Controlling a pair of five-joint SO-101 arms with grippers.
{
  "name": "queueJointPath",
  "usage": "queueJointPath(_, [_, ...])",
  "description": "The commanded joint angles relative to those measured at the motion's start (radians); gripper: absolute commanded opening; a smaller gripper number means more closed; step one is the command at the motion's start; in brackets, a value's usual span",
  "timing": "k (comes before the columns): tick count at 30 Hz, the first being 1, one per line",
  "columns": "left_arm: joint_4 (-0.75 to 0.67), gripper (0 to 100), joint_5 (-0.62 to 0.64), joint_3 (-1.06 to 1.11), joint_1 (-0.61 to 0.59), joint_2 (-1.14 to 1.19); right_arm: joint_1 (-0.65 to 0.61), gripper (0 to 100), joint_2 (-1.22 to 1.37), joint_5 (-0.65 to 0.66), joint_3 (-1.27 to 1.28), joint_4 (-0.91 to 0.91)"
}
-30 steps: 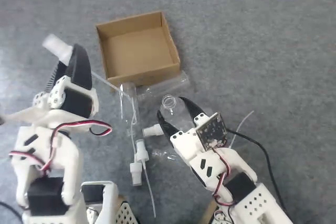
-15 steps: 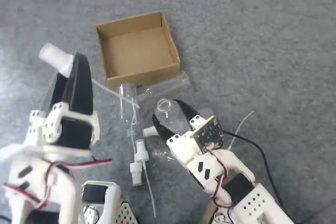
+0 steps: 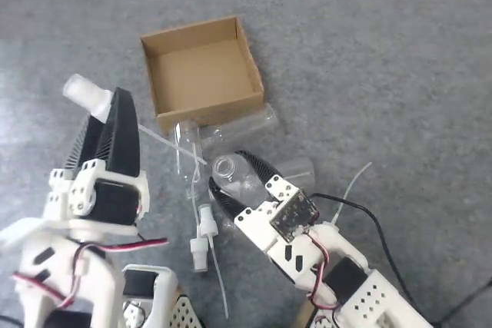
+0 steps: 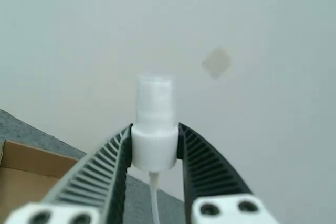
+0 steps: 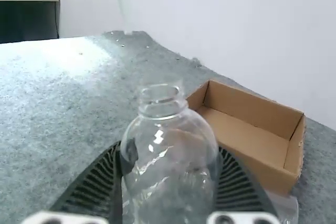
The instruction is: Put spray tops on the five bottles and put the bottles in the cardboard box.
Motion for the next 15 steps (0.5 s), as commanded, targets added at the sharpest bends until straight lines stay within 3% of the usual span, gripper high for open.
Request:
queueJointPath(1, [-0.012,1,0.008,0.028,0.057,-0.002,-0.008,7.6,-0.021,0.021,0.02,-0.033])
queueJointPath(15, [-0.017,1,-0.018,0.058,0.083,0.005,-0.024,7.6,-0.022,0.021,0.02,-0.031])
